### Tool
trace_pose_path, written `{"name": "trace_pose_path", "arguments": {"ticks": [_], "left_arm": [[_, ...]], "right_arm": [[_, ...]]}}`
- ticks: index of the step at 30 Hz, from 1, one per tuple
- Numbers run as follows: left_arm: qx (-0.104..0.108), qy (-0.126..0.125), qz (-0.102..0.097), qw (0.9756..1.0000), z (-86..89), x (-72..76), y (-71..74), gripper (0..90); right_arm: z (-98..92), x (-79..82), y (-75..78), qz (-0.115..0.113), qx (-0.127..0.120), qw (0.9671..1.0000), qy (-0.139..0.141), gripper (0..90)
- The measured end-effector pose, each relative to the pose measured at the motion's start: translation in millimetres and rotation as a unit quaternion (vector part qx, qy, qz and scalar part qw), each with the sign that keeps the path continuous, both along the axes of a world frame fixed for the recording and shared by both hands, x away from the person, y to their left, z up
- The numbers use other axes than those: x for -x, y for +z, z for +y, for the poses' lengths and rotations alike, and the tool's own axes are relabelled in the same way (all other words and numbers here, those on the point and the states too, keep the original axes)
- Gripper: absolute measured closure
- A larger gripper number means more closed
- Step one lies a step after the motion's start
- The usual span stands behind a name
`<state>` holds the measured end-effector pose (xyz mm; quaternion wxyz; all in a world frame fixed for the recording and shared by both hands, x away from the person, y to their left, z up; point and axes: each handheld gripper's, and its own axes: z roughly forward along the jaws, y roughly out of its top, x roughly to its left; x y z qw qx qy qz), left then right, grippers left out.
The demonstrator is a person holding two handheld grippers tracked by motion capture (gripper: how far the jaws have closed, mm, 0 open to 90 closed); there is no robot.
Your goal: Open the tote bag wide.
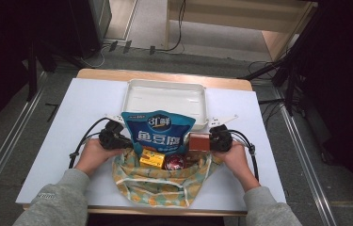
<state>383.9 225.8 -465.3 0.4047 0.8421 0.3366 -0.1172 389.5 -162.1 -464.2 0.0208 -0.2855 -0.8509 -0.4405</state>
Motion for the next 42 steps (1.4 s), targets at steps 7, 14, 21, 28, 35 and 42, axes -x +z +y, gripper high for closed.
{"name": "trace_pose_path", "arguments": {"ticks": [7, 14, 21, 28, 35, 42], "left_arm": [[0.0, 0.003, 0.0, 1.0, 0.2, 0.2, -5.2, 90.0], [0.001, 0.002, 0.005, 1.0, 2.0, -0.4, -11.2, 90.0], [-0.005, 0.002, 0.0, 1.0, 5.1, 2.9, -10.0, 90.0], [-0.005, 0.011, 0.005, 0.9999, 8.0, 4.1, -9.7, 90.0], [-0.004, 0.008, -0.004, 1.0, 7.7, 5.5, 1.4, 90.0], [-0.002, 0.011, -0.037, 0.9993, 19.2, 15.5, 32.7, 90.0]], "right_arm": [[0.6, -1.5, -9.3, 0.01, 0.012, 0.9999, -0.007, 90.0], [-0.4, -2.8, -16.5, 0.019, 0.017, 0.9996, -0.011, 90.0], [-0.4, -0.8, -20.8, 0.015, 0.02, 0.9997, -0.008, 90.0], [-3.5, 2.5, -20.1, 0.01, 0.026, 0.9995, -0.017, 90.0], [-8.3, 1.8, -10.3, 0.02, 0.015, 0.9992, -0.032, 90.0], [-25.2, 10.0, 16.0, 0.003, -0.003, 0.9981, -0.062, 90.0]]}}
